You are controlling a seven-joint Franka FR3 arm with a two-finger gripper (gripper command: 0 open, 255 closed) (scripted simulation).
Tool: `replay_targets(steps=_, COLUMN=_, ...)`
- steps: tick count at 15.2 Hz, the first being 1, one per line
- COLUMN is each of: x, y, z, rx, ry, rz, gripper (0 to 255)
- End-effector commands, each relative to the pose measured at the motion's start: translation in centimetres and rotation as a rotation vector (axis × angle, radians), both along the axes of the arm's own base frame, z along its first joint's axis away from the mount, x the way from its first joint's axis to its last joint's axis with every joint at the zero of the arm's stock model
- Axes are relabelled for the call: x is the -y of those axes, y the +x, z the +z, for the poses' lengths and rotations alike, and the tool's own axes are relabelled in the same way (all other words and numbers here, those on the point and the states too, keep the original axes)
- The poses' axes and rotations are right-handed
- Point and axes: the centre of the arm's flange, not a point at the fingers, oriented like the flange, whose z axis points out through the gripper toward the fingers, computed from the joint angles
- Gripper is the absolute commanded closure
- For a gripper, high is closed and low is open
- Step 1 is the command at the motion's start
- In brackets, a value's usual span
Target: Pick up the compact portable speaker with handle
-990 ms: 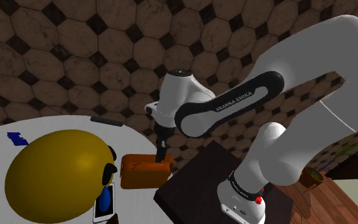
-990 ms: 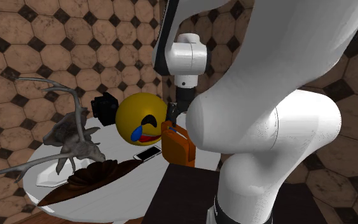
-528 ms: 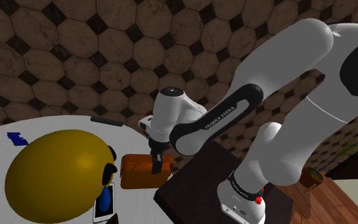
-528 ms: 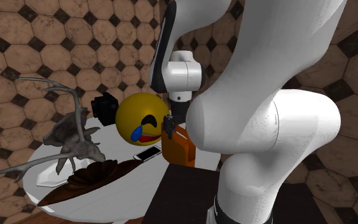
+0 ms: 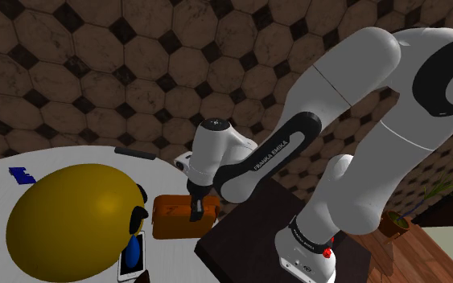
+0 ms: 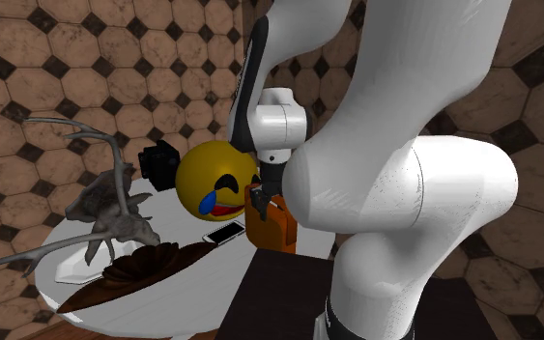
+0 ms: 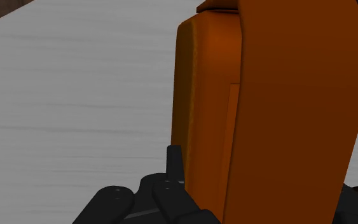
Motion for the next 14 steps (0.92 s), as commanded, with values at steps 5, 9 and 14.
replay_targets(steps=5, x=0.0, y=0.0, z=-0.1, rx=-0.001, ry=0.000, rz=0.000, gripper=255)
replay_targets(steps=9, x=0.0, y=0.0, z=0.9, rx=-0.001, ry=0.000, rz=0.000, gripper=255)
replay_targets(steps=14, x=0.0, y=0.0, z=3.6, rx=-0.001, ry=0.000, rz=0.000, gripper=255)
